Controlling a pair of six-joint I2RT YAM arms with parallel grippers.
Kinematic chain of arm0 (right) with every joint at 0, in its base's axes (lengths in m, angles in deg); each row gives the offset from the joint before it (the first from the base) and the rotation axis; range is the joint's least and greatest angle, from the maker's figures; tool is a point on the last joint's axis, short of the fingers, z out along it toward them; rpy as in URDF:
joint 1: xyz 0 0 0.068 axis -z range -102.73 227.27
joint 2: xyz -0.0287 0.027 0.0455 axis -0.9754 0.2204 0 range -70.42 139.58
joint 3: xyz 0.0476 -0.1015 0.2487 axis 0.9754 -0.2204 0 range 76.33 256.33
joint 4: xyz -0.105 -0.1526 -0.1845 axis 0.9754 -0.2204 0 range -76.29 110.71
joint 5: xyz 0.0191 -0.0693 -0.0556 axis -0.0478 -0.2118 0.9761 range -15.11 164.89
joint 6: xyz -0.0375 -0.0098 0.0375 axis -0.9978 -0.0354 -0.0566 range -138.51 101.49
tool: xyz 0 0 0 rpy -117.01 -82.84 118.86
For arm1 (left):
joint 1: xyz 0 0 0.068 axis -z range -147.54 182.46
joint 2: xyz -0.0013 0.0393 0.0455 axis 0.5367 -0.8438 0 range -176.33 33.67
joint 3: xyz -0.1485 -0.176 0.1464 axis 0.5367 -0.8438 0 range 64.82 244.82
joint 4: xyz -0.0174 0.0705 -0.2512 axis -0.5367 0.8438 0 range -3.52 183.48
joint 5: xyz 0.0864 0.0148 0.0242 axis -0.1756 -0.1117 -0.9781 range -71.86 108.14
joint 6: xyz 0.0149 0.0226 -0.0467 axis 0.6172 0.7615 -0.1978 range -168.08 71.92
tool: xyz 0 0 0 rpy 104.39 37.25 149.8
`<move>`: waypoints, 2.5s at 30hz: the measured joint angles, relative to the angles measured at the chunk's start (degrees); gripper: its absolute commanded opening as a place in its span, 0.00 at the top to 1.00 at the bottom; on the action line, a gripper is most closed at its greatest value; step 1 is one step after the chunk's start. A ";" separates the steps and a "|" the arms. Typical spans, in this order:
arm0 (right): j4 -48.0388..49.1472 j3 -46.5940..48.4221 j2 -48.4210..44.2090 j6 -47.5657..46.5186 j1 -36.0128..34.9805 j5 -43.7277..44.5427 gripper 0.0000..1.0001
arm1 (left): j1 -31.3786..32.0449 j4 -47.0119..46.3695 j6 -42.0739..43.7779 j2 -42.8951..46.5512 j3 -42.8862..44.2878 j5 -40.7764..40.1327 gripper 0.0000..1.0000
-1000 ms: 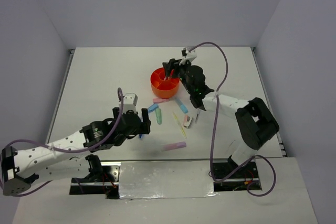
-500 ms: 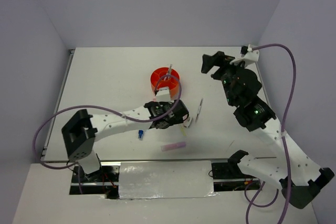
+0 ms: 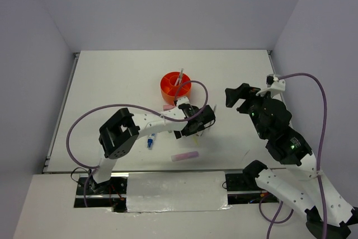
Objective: Sort the stationery into containers
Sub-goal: Pick up the pen from the center of the board.
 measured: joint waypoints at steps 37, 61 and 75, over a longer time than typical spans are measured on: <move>4.55 -6.38 -6.51 3.30 0.00 -10.05 0.06 | -0.87 2.21 -5.92 -2.97 -3.23 1.77 0.86; 17.03 -14.73 17.16 7.72 2.99 -24.41 0.08 | -1.88 -43.50 25.83 17.25 -35.71 6.64 1.00; 29.20 -21.22 25.27 13.14 1.27 -30.34 0.21 | -1.90 -66.18 35.23 27.32 -46.82 10.80 1.00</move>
